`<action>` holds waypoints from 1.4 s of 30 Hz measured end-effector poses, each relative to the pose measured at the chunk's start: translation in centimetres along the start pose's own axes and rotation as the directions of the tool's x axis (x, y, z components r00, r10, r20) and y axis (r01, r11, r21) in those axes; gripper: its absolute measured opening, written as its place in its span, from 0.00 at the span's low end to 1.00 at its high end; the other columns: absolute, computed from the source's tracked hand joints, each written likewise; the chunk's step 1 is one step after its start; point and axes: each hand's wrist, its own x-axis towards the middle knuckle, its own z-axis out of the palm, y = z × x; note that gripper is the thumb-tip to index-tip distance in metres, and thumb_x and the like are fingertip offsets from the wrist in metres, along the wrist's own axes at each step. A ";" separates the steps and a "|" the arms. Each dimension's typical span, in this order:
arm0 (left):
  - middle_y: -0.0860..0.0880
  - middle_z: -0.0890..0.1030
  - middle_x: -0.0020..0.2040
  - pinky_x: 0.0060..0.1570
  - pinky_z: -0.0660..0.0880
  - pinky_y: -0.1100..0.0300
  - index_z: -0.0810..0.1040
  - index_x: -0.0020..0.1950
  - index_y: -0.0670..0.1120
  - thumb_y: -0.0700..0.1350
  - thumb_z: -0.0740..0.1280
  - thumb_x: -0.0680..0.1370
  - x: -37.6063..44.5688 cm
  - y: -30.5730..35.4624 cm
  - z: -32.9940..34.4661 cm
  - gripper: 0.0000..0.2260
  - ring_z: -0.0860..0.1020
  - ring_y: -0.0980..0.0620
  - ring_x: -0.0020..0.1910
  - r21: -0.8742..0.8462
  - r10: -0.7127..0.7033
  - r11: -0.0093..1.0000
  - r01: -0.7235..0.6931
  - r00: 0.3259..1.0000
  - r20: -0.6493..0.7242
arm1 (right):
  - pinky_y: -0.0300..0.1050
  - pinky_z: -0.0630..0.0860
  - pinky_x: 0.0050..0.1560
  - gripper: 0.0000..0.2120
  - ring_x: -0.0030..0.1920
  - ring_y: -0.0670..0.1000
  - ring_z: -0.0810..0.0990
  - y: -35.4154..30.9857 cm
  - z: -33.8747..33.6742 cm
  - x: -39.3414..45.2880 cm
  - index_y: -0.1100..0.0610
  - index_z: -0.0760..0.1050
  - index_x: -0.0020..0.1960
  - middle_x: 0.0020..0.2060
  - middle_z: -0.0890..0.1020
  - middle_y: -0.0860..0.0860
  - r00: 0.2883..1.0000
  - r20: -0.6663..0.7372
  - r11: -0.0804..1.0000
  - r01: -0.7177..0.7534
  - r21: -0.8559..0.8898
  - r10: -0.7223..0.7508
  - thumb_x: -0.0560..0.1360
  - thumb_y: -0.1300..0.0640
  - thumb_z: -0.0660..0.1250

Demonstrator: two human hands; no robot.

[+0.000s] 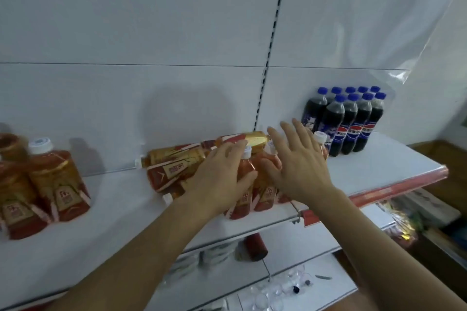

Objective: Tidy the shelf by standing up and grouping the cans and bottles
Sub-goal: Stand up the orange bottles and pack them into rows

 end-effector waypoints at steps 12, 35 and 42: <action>0.52 0.66 0.78 0.56 0.72 0.60 0.54 0.81 0.57 0.50 0.71 0.82 -2.3 -0.6 2.0 0.33 0.78 0.50 0.64 -0.160 -0.109 0.982 0.104 0.994 -0.026 | 0.51 0.41 0.85 0.38 0.68 0.59 0.81 0.7 1.8 -1.1 0.54 0.68 0.79 0.65 0.84 0.53 0.966 -0.143 0.969 0.230 0.085 -0.217 0.76 0.37 0.73; 0.60 0.64 0.81 0.62 0.75 0.57 0.52 0.81 0.65 0.57 0.72 0.80 -22.9 -17.3 -16.1 0.37 0.75 0.53 0.70 0.063 -0.453 0.874 0.481 0.856 -0.251 | 0.49 0.81 0.62 0.37 0.67 0.51 0.78 -31.8 2.9 1.2 0.48 0.62 0.82 0.71 0.77 0.49 0.888 -0.210 0.624 0.441 0.645 -0.410 0.78 0.41 0.71; 0.55 0.64 0.81 0.62 0.80 0.51 0.51 0.82 0.61 0.54 0.71 0.81 -24.8 -22.1 -18.4 0.37 0.78 0.49 0.68 0.090 -0.474 0.854 0.513 0.837 -0.271 | 0.53 0.82 0.61 0.36 0.68 0.55 0.78 -38.5 4.1 2.8 0.54 0.67 0.81 0.69 0.79 0.52 0.878 -0.289 0.630 0.476 0.613 -0.382 0.78 0.42 0.73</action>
